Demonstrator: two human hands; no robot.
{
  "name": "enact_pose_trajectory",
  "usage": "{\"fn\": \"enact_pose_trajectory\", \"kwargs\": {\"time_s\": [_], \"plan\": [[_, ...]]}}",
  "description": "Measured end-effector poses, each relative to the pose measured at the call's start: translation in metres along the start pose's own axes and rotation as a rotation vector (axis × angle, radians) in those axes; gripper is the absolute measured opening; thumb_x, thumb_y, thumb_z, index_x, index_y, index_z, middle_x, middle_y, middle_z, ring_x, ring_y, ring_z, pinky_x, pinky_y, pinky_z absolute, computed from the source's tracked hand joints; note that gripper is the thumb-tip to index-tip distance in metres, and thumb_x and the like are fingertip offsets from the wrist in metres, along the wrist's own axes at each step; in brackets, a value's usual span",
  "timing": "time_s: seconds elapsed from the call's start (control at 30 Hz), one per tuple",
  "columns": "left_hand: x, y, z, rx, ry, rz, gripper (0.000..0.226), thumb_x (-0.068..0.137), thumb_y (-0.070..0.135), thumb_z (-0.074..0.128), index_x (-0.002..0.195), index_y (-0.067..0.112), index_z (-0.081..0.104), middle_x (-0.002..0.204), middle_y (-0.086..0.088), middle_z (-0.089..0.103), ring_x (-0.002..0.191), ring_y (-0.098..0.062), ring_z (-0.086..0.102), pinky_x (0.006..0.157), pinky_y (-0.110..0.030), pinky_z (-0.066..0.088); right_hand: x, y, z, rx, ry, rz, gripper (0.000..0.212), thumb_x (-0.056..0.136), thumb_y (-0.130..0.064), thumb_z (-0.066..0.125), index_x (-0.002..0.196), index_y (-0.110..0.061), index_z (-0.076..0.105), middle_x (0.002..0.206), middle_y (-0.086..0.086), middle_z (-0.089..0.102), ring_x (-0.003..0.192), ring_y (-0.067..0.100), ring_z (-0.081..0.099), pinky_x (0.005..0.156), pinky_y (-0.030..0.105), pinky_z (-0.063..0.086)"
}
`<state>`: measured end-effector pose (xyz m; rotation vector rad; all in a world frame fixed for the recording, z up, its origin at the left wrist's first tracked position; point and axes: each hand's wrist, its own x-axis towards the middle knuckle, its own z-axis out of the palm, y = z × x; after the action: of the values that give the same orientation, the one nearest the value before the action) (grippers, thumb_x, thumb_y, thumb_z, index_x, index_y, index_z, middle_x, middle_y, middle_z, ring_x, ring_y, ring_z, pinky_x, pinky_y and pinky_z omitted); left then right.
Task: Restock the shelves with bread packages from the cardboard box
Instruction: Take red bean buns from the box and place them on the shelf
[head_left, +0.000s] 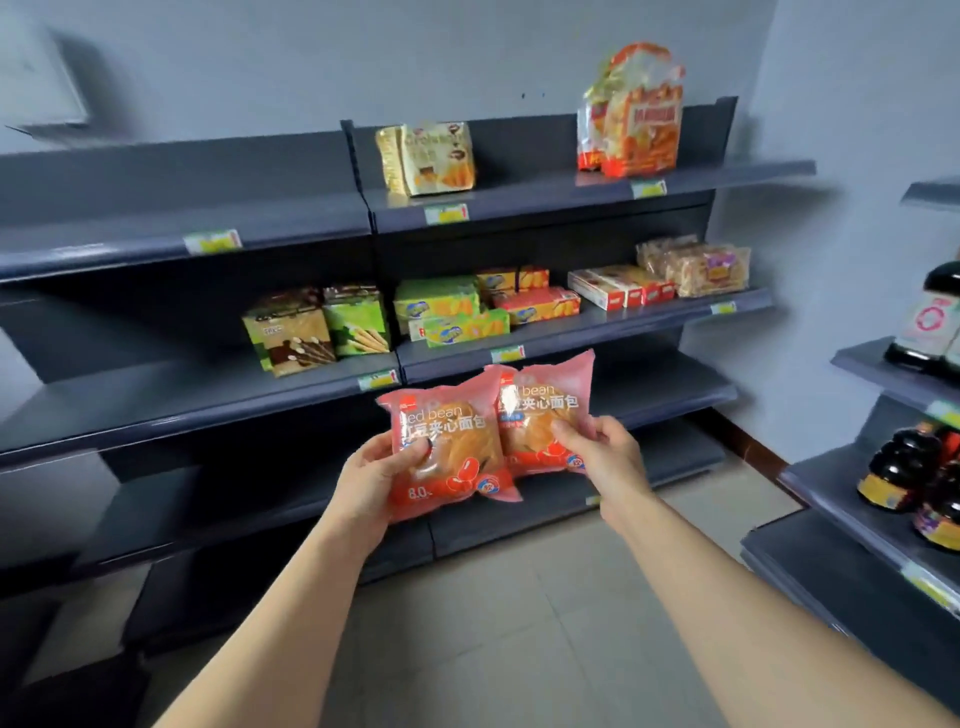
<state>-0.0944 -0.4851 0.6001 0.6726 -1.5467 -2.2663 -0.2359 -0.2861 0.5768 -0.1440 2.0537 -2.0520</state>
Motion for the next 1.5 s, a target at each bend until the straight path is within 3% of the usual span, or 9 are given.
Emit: {"fn": "enact_pose_trajectory", "kwargs": {"time_s": [0.17, 0.3, 0.5, 0.6, 0.73, 0.93, 1.07, 1.2, 1.5], "plan": [[0.028, 0.059, -0.047, -0.025, 0.039, 0.086, 0.039, 0.075, 0.009, 0.072, 0.112, 0.003, 0.062, 0.103, -0.021, 0.071, 0.08, -0.034, 0.071, 0.07, -0.049, 0.057, 0.019, -0.043, 0.075, -0.042, -0.039, -0.087, 0.036, 0.076, -0.044, 0.077, 0.08, -0.011, 0.062, 0.101, 0.005, 0.066, 0.082, 0.011, 0.06, 0.065, 0.022, 0.042], [0.049, 0.093, -0.076, -0.042, 0.054, 0.138, 0.029, 0.081, 0.009, 0.069, 0.11, 0.008, 0.064, 0.1, -0.018, 0.073, 0.081, -0.032, 0.072, 0.066, -0.044, 0.058, 0.04, -0.064, 0.124, -0.242, 0.006, -0.155, 0.066, 0.054, -0.083, 0.063, 0.096, -0.033, 0.069, 0.11, -0.008, 0.065, 0.102, 0.016, 0.059, 0.091, 0.042, 0.05], [0.089, 0.137, -0.109, -0.066, 0.083, 0.19, 0.032, 0.083, 0.009, 0.069, 0.114, 0.005, 0.061, 0.104, -0.02, 0.072, 0.09, -0.039, 0.071, 0.075, -0.055, 0.057, 0.073, -0.102, 0.187, -0.227, -0.029, -0.215, 0.063, 0.075, -0.058, 0.07, 0.124, -0.019, 0.064, 0.118, -0.005, 0.065, 0.113, 0.018, 0.057, 0.095, 0.04, 0.049], [0.117, 0.159, -0.119, -0.053, 0.139, 0.247, 0.03, 0.082, 0.012, 0.07, 0.111, 0.006, 0.063, 0.102, -0.019, 0.073, 0.081, -0.034, 0.073, 0.066, -0.045, 0.059, 0.101, -0.121, 0.216, -0.253, -0.035, -0.256, 0.061, 0.076, -0.057, 0.07, 0.123, -0.018, 0.065, 0.119, -0.004, 0.067, 0.111, 0.017, 0.057, 0.087, 0.033, 0.049], [0.16, 0.192, -0.13, -0.041, 0.173, 0.309, 0.031, 0.082, 0.013, 0.071, 0.111, 0.008, 0.063, 0.102, -0.019, 0.072, 0.084, -0.037, 0.071, 0.08, -0.057, 0.055, 0.144, -0.149, 0.252, -0.322, -0.014, -0.314, 0.054, 0.08, -0.058, 0.066, 0.119, -0.021, 0.068, 0.112, -0.006, 0.068, 0.092, 0.012, 0.052, 0.078, 0.031, 0.044], [0.219, 0.241, -0.143, -0.055, 0.194, 0.389, 0.034, 0.081, 0.013, 0.07, 0.114, 0.008, 0.062, 0.105, -0.018, 0.072, 0.089, -0.036, 0.071, 0.076, -0.051, 0.057, 0.207, -0.192, 0.312, -0.375, -0.019, -0.385, 0.063, 0.075, -0.069, 0.062, 0.119, -0.025, 0.067, 0.118, -0.005, 0.068, 0.111, 0.023, 0.058, 0.097, 0.047, 0.045], [0.251, 0.268, -0.151, -0.067, 0.203, 0.424, 0.043, 0.076, 0.014, 0.073, 0.117, 0.005, 0.062, 0.105, -0.02, 0.071, 0.085, -0.036, 0.07, 0.085, -0.057, 0.053, 0.242, -0.212, 0.348, -0.299, -0.061, -0.38, 0.06, 0.076, -0.061, 0.068, 0.12, -0.021, 0.067, 0.12, -0.004, 0.067, 0.111, 0.021, 0.059, 0.096, 0.042, 0.048], [0.288, 0.298, -0.165, -0.03, 0.205, 0.453, 0.039, 0.079, 0.013, 0.072, 0.116, 0.007, 0.062, 0.106, -0.019, 0.071, 0.083, -0.033, 0.071, 0.076, -0.048, 0.058, 0.275, -0.225, 0.386, -0.199, -0.108, -0.357, 0.056, 0.079, -0.051, 0.071, 0.123, -0.017, 0.065, 0.122, -0.001, 0.066, 0.11, 0.02, 0.058, 0.081, 0.03, 0.044], [0.383, 0.362, -0.194, 0.051, 0.17, 0.501, 0.035, 0.082, 0.011, 0.071, 0.116, 0.004, 0.062, 0.103, -0.017, 0.072, 0.081, -0.029, 0.072, 0.067, -0.039, 0.059, 0.351, -0.255, 0.471, -0.184, -0.097, -0.38, 0.056, 0.079, -0.048, 0.072, 0.123, -0.014, 0.065, 0.122, 0.001, 0.067, 0.112, 0.022, 0.059, 0.082, 0.028, 0.044]]}}
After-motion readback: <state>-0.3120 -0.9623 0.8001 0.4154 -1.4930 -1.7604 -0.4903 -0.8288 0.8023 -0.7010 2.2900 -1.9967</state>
